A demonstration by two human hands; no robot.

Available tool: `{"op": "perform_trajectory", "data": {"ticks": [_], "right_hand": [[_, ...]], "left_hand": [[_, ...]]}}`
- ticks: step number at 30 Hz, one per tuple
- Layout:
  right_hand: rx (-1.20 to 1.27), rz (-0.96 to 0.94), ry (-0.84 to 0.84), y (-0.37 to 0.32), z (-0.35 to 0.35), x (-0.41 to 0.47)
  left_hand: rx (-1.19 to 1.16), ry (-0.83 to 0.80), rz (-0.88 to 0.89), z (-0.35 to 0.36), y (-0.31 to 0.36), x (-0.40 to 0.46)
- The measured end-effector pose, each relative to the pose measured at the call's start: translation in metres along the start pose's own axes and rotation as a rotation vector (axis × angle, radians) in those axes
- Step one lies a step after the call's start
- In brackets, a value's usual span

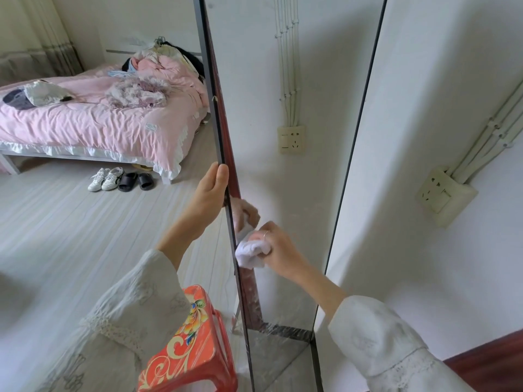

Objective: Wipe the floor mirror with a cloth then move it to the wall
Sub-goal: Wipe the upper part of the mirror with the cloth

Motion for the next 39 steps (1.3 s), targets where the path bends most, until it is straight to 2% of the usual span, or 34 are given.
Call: {"op": "perform_trajectory", "data": {"ticks": [5,8,11,13,18,20,23,26,29,32,36,39], "right_hand": [[0.204,0.027,0.503,-0.025,-0.067,0.043],[0.224,0.002,0.608,-0.033,-0.073,0.059],[0.206,0.008,0.649,-0.023,-0.041,0.048],[0.188,0.028,0.618,-0.007,-0.012,0.03],[0.119,0.161,0.289,0.034,0.024,-0.004],[0.068,0.191,0.232,0.041,0.022,-0.008],[0.063,0.152,0.362,0.027,0.002,-0.001],[0.114,-0.025,0.542,-0.011,-0.016,0.015],[0.188,-0.069,0.551,-0.03,-0.011,0.022],[0.236,0.006,0.402,-0.014,0.02,0.007],[0.11,0.061,0.204,0.02,0.06,-0.024],[0.064,0.101,0.103,0.031,0.057,-0.033]], "left_hand": [[0.018,0.008,-0.006,0.004,-0.013,-0.004],[0.014,0.031,0.004,0.006,-0.012,-0.006],[0.015,0.072,0.04,0.007,-0.012,-0.007],[0.008,0.114,0.072,0.009,-0.011,-0.007],[0.01,0.199,0.137,0.012,-0.009,-0.007],[0.03,0.223,0.17,0.013,-0.009,-0.01],[0.05,0.248,0.189,0.015,-0.007,-0.012],[0.015,0.253,0.171,0.014,-0.007,-0.012],[0.004,0.24,0.138,0.014,-0.009,-0.012],[0.032,0.255,0.139,0.013,-0.007,-0.011],[0.057,0.253,0.153,0.013,-0.007,-0.01],[0.077,0.252,0.179,0.012,-0.007,-0.012]]}}
Point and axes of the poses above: each hand's wrist, its own x-axis towards the middle knuckle, its own z-axis out of the palm, y = z × x, the point moved 3 cm from there along x, towards the middle knuckle, and after that the axes turned 10 degrees about y, right-handed, at the moved point
